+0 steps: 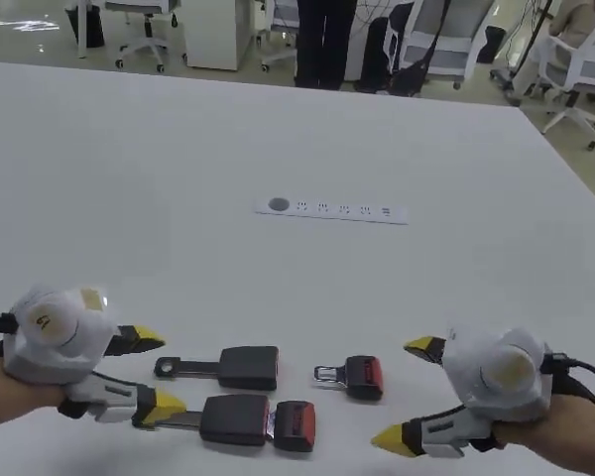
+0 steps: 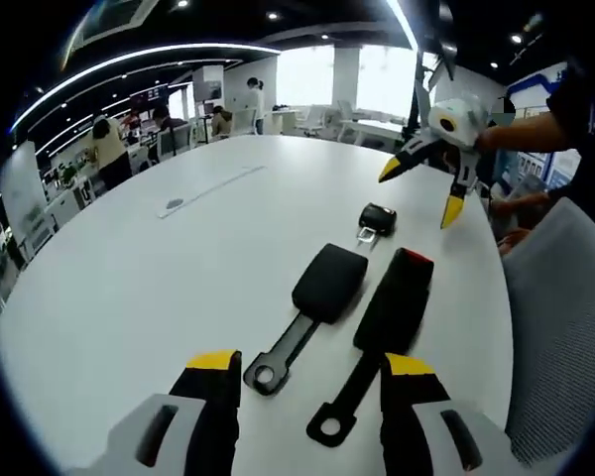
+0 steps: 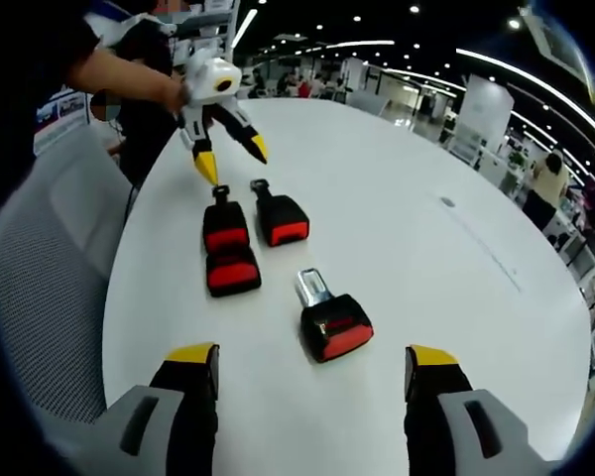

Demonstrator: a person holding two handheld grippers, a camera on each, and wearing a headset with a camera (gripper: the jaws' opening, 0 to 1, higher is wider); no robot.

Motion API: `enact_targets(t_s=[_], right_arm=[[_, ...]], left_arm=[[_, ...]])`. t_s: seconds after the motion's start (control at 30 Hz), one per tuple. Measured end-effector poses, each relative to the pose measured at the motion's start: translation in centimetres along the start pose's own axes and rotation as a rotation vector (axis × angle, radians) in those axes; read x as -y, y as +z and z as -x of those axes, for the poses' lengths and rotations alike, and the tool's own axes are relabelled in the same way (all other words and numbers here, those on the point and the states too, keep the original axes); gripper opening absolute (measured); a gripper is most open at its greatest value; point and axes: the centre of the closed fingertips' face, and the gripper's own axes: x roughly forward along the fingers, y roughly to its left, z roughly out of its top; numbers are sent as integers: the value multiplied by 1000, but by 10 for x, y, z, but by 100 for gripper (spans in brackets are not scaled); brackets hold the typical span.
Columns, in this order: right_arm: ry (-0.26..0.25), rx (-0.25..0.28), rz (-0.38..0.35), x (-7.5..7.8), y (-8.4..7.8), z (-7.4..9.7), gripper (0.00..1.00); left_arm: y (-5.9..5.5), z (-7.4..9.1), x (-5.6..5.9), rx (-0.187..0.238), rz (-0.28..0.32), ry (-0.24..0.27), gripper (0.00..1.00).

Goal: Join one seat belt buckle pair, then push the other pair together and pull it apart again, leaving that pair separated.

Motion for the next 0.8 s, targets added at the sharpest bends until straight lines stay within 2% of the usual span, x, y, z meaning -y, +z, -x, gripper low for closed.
enact_targets(t_s=[0.07,0.23,0.33,0.4,0.43,0.5,0.53,0.57,0.67,0.73,0.77,0.8], right_arm=[[-18,13,-20,-3,-4,-2,80],[-62,66,-81,-9,-5,-1,85],[-105,109,-101,-13,1,6,89],[-111,127,-106,-18,3,10,92],[-114,139,-113,-20,3,12,94],[-115,157,-132,-21,2,13,98],[-113,165,-140,-23,2,14,99],[-112,168,-144,-24,2,15,99],[-112,181,-142,-28,-1,16,99],[-114,193,-149,-32,2,19,99],[-113,207,-158,-34,5,21,99],[-114,213,-163,-35,5,21,99]], left_arm=[[-5,0,3,13,-9,27,62],[-4,2,18,66,15,63,68],[-3,6,27,99,17,72,73],[-7,8,28,119,15,76,76],[-12,9,27,132,20,80,78],[-12,12,31,156,30,89,81],[-12,14,34,167,34,95,84],[-1,16,45,176,37,102,86],[0,19,48,197,41,122,90],[-2,20,52,198,55,112,91],[-9,20,48,199,60,107,91],[-12,20,49,197,59,105,92]])
